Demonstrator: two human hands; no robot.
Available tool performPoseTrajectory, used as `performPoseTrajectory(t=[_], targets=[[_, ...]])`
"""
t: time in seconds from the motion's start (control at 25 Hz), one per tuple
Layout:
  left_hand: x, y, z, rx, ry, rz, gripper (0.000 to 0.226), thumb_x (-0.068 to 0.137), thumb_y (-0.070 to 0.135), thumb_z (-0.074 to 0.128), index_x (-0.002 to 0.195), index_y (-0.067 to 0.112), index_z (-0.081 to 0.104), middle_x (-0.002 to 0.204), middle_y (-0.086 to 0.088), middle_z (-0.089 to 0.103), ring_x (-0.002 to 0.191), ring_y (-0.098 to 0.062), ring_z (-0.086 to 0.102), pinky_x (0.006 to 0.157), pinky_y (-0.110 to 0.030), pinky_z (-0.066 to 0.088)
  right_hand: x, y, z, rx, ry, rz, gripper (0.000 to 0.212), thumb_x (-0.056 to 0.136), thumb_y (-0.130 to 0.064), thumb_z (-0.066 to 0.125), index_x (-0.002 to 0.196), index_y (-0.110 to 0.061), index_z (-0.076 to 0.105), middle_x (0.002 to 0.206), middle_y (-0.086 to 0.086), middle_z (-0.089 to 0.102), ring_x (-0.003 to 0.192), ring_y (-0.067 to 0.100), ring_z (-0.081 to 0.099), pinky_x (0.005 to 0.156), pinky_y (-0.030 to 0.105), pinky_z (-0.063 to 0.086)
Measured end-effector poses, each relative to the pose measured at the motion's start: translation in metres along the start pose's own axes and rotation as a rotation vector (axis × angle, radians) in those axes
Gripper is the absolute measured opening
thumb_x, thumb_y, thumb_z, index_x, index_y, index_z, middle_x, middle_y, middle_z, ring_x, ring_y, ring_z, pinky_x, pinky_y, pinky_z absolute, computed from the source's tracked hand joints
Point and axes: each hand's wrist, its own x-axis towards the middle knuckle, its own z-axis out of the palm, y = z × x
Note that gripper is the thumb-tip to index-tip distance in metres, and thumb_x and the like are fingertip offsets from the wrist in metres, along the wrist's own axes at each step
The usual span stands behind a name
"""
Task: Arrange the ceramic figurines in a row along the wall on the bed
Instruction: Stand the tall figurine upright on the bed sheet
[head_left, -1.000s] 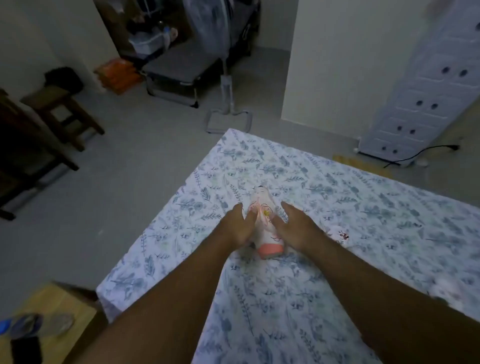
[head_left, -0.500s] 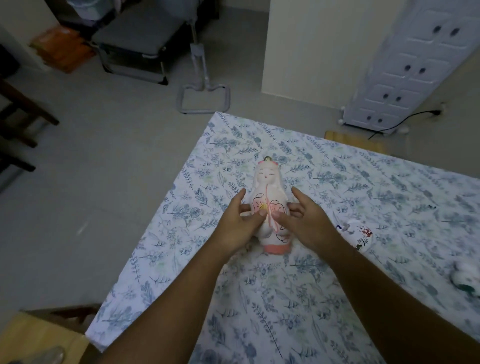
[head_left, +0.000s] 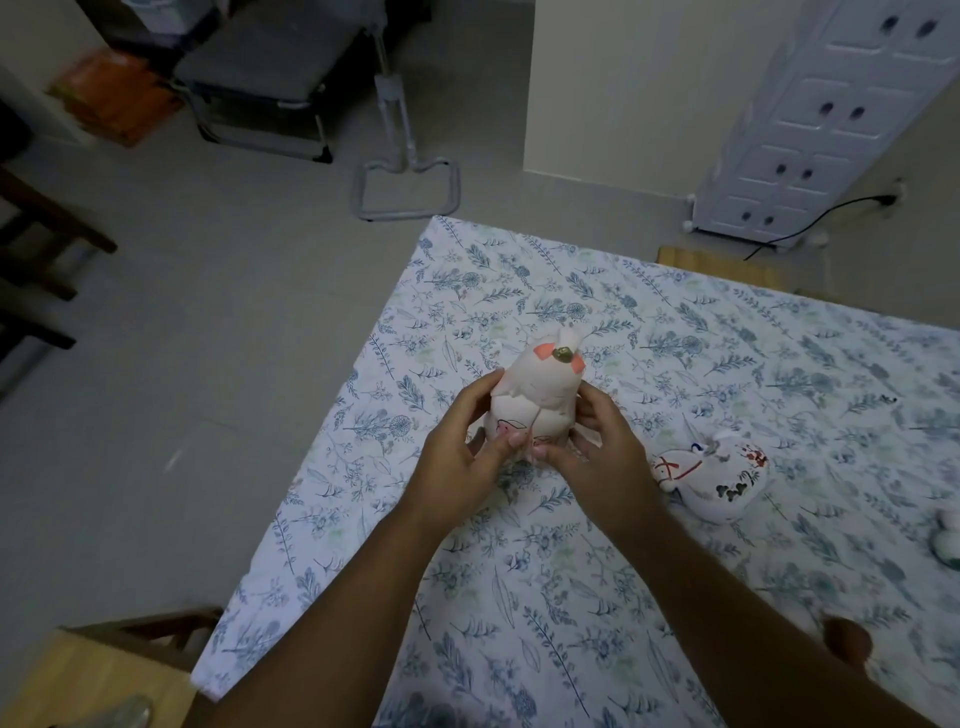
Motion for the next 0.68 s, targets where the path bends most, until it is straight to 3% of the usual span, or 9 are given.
performPoseTrajectory(t=[0.16, 0.52, 0.68], targets=[[-0.003, -0.001, 0.003, -0.007, -0.02, 0.009, 0.057, 0.094, 0.027, 0.073, 0.145, 0.035, 0.048, 0.14, 0.017, 0.059, 0.132, -0.003, 0.054, 0.098, -0.016, 0.05, -0.006, 0.005, 0.001, 0.004, 0.016, -0.052, 0.08, 0.072, -0.005, 0.082, 0.118, -0.063, 0.052, 0.114, -0.035, 0.064, 0.109, -0.012, 0.06, 0.078, 0.006, 0.05], [-0.005, -0.009, 0.007, 0.002, -0.011, 0.037, 0.059, 0.095, 0.032, 0.071, 0.148, 0.037, 0.044, 0.142, 0.018, 0.058, 0.133, -0.003, 0.054, 0.099, -0.027, 0.055, -0.007, 0.02, 0.004, 0.032, 0.002, -0.042, 0.078, 0.078, -0.008, 0.077, 0.128, -0.058, 0.047, 0.124, -0.026, 0.062, 0.12, 0.001, 0.059, 0.093, 0.018, 0.051], [-0.009, -0.006, 0.009, 0.033, -0.021, 0.041, 0.061, 0.095, 0.041, 0.068, 0.15, 0.035, 0.041, 0.142, 0.021, 0.058, 0.131, 0.001, 0.054, 0.098, -0.022, 0.054, -0.011, 0.014, 0.004, 0.01, -0.024, -0.05, 0.078, 0.081, -0.004, 0.073, 0.128, -0.059, 0.045, 0.123, -0.026, 0.062, 0.118, -0.001, 0.059, 0.089, 0.014, 0.05]])
